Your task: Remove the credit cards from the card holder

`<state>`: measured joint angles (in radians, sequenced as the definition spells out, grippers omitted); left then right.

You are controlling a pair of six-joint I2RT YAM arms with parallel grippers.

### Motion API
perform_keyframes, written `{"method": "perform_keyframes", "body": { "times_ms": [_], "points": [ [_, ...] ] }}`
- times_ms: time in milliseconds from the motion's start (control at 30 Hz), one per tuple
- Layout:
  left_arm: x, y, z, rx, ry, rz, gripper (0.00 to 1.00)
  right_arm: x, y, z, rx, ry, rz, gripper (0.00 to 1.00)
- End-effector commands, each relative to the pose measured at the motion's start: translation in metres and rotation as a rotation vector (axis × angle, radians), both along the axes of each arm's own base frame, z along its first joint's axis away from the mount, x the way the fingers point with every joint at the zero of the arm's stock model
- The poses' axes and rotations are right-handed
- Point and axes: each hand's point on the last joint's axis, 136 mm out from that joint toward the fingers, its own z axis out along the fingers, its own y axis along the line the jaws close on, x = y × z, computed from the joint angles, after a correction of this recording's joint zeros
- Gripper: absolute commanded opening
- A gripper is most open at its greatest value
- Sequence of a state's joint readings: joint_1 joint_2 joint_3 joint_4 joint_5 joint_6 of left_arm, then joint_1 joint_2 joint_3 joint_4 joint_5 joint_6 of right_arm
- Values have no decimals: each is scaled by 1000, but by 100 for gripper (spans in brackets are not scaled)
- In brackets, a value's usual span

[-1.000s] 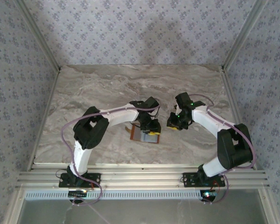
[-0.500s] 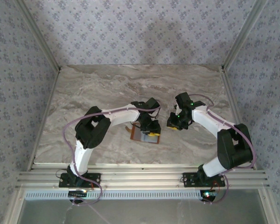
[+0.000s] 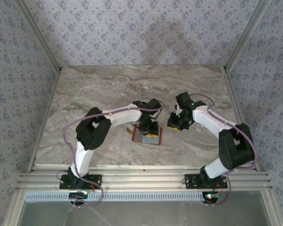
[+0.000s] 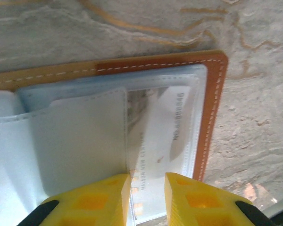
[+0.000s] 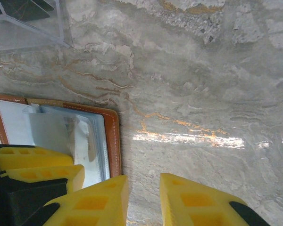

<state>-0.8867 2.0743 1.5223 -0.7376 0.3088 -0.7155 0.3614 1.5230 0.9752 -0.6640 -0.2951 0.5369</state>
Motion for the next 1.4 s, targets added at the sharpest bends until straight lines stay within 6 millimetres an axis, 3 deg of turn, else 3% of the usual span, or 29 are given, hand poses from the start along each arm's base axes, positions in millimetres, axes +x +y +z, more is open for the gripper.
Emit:
{"method": "perform_keyframes", "body": {
  "times_ms": [0, 367, 700, 1367],
  "points": [
    [-2, 20, 0, 107, -23, -19, 28, 1, 3, 3, -9, 10, 13, 26],
    [5, 44, 7, 235, -77, -34, 28, 0, 11, 5, -13, 11, 33, 28],
    [12, 61, 25, 308, -141, -33, 30, -1, 20, 6, -13, 12, 52, 30],
    [21, 114, 38, 472, -203, -13, 31, -4, 66, -4, -6, 27, 124, 36]
  ]
}}
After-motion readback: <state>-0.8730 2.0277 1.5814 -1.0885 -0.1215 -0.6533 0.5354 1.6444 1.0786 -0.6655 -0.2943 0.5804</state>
